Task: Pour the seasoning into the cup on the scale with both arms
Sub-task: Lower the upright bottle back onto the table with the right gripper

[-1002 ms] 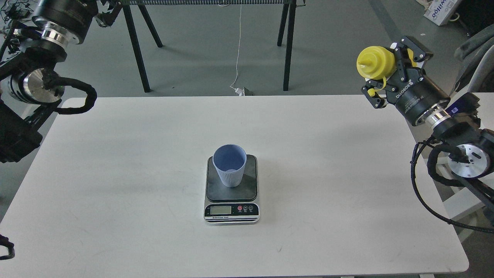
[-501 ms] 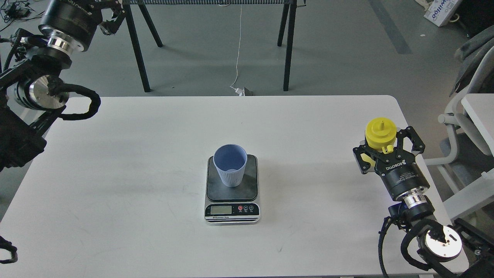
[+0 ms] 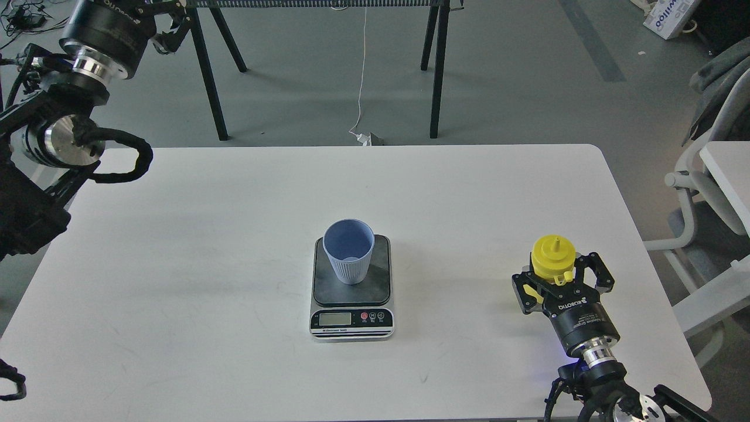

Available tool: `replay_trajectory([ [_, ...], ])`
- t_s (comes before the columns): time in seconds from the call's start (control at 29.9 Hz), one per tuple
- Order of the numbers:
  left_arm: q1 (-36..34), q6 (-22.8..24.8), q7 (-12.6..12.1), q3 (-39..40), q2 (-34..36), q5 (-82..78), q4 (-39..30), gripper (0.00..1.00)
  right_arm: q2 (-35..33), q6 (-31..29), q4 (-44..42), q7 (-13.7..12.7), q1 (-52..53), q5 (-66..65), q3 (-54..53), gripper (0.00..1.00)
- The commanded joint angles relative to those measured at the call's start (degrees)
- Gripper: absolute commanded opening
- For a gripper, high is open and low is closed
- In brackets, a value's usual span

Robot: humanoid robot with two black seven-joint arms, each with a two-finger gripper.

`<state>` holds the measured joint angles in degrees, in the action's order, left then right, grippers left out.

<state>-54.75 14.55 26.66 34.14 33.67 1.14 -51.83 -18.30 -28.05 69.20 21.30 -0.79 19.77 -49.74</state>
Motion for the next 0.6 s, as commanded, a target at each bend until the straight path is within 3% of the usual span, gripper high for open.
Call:
replay_trajectory([
  [0.0,0.0,0.0,0.1,0.1,0.2,0.0,0.0,1.00,-0.1,0.1,0.2,0.1,-0.7,0.1,-0.2,0.78],
  [0.17,0.0,0.1,0.1,0.1,0.8,0.0,0.0,1.00,0.0,0.1,0.5,0.1,-1.8,0.1,-1.7,0.96],
  [0.57,-0.1,0.0,0.1,0.1,0.8,0.0,-0.1,1.00,-3.4,0.1,5.1,0.2,-9.9,-0.1,-3.9,0.99],
])
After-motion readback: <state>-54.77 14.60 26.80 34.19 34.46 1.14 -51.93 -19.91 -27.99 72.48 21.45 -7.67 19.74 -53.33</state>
